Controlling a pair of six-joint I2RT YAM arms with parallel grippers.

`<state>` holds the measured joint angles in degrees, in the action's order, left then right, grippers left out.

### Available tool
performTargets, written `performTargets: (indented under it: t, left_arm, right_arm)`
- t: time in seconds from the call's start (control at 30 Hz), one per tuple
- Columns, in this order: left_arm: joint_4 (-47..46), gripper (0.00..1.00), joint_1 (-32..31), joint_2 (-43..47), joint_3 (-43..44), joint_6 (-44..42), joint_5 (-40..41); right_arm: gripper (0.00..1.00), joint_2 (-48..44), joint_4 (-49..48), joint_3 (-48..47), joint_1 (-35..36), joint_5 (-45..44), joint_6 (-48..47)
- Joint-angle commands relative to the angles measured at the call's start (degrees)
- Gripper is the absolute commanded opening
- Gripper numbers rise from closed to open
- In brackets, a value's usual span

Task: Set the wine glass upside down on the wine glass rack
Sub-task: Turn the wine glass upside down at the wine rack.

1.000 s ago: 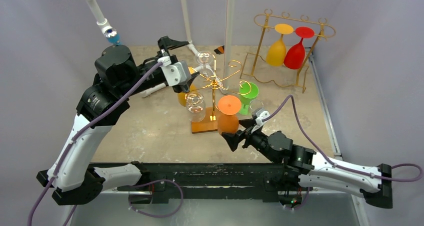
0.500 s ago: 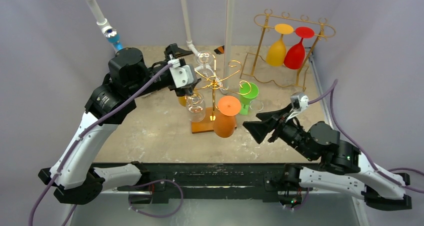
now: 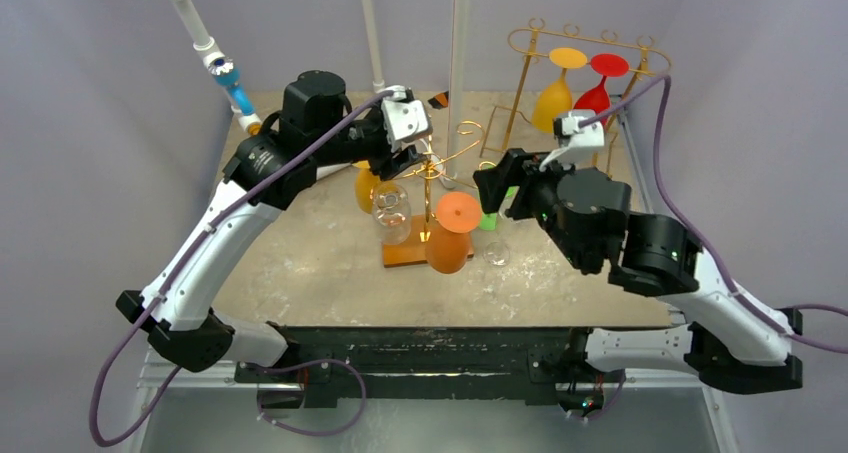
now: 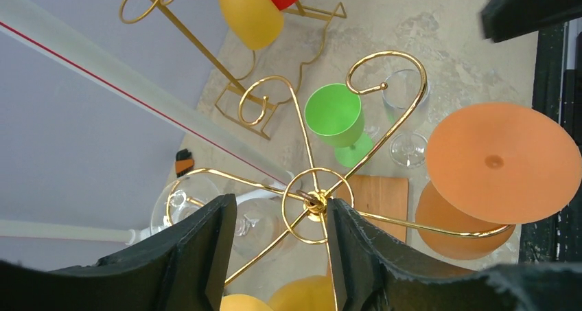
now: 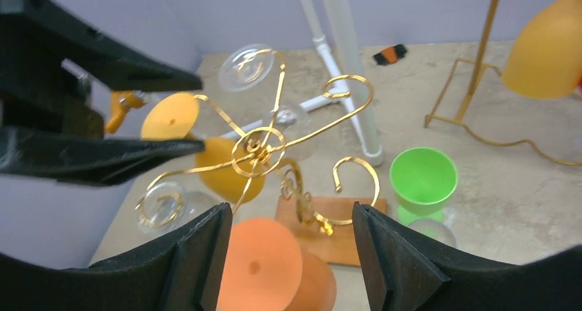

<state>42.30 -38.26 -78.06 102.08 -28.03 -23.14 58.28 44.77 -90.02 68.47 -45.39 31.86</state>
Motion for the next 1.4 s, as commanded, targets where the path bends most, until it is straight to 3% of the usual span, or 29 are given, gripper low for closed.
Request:
performTargets:
  t: [0.0, 0.17, 0.43, 0.53, 0.63, 0.73, 1.37]
  left_arm:
    - [3.66, 0.53, 0.08, -1.17, 4.52, 2.19, -0.12]
    - [5.64, 0.41, 0.07, -1.92, 5.24, 1.84, -1.41]
    - [10.86, 0.39, 0.04, -3.96, 5.96, -2.09, -4.82]
    - [12.74, 0.45, -0.07, -5.24, 6.96, -4.04, -4.85]
    - [14.45, 0.54, -0.46, -6.1, 7.97, -6.04, -4.81]
    - [15.8, 0.57, -0.82, -7.0, 8.9, -7.32, -4.42]
    - [24.93, 0.53, -1.15, -16.75, 21.99, -15.9, -0.17]
  right_arm:
    - [0.72, 4.53, 0.33, -5.23, -10.33, 4.91, -4.85]
    - [0.71, 8.58, -3.83, -6.45, -20.24, 15.88, -8.75]
    - [0.68, 14.89, -8.78, -7.45, -36.61, 35.36, -9.13]
    - [0.67, 17.11, -10.97, -7.33, -40.5, 41.77, -8.55]
    - [0.65, 18.77, -12.66, -6.7, -41.97, 46.77, -7.99]
    - [0.65, 19.51, -14.55, -5.3, -42.18, 49.22, -7.52]
    - [0.61, 19.44, -18.39, 1.2, -42.49, 49.88, -7.95]
